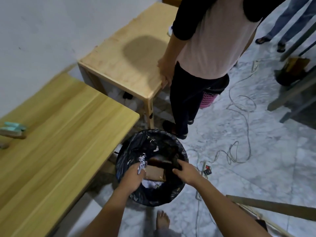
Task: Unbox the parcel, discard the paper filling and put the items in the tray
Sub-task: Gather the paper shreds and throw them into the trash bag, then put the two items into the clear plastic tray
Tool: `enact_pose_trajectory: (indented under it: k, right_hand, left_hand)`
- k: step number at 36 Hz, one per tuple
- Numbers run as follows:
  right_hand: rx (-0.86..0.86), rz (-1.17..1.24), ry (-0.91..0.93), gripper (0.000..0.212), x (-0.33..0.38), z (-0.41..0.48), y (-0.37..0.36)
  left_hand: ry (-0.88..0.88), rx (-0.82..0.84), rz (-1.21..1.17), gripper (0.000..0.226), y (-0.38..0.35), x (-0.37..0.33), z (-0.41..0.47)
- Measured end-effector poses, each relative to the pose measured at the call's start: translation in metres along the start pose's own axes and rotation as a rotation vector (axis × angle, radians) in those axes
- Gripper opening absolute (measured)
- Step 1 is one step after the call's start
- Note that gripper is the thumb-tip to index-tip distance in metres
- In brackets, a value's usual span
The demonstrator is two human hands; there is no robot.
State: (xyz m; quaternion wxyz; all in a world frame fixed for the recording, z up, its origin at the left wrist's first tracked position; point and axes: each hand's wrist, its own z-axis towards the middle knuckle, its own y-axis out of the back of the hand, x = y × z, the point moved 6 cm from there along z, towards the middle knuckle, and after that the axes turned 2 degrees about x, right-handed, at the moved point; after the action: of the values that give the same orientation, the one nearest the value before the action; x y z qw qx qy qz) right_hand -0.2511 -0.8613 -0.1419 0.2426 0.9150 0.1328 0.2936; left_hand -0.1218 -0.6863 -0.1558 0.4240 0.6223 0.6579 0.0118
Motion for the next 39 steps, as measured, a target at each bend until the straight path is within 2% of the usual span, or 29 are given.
enact_pose_trajectory:
  k: [5,11,16,20,25,31,36,39]
  right_hand:
    - [0.016,-0.005,0.025,0.060,0.029,-0.007,0.006]
    - [-0.069,-0.030,0.129,0.055,0.095,-0.020,0.029]
    - [-0.117,-0.095,0.219,0.054,0.176,-0.023,0.041]
    - [-0.137,-0.145,0.293,0.057,0.252,-0.017,0.034]
    - [-0.161,-0.154,0.409,0.053,0.348,-0.017,-0.005]
    - [-0.081,-0.152,0.534,0.046,0.443,-0.010,-0.081]
    - [-0.002,-0.187,0.576,0.045,0.493,0.005,-0.143]
    - [-0.002,-0.231,0.623,0.048,0.518,0.019,-0.166]
  left_hand:
    - [-0.075,0.018,0.057,0.052,0.015,-0.017,-0.011]
    - [-0.165,0.001,0.039,0.053,0.060,-0.039,-0.030]
    - [-0.306,-0.115,0.050,0.045,0.125,-0.046,-0.053]
    - [-0.304,-0.262,0.002,0.042,0.196,-0.013,-0.073]
    - [-0.187,-0.443,-0.063,0.042,0.288,0.067,-0.100]
    - [0.006,-0.803,-0.175,0.032,0.372,0.187,-0.152]
    - [0.301,-1.059,-0.358,0.031,0.398,0.291,-0.189]
    - [0.412,-1.101,-0.498,0.036,0.394,0.341,-0.191]
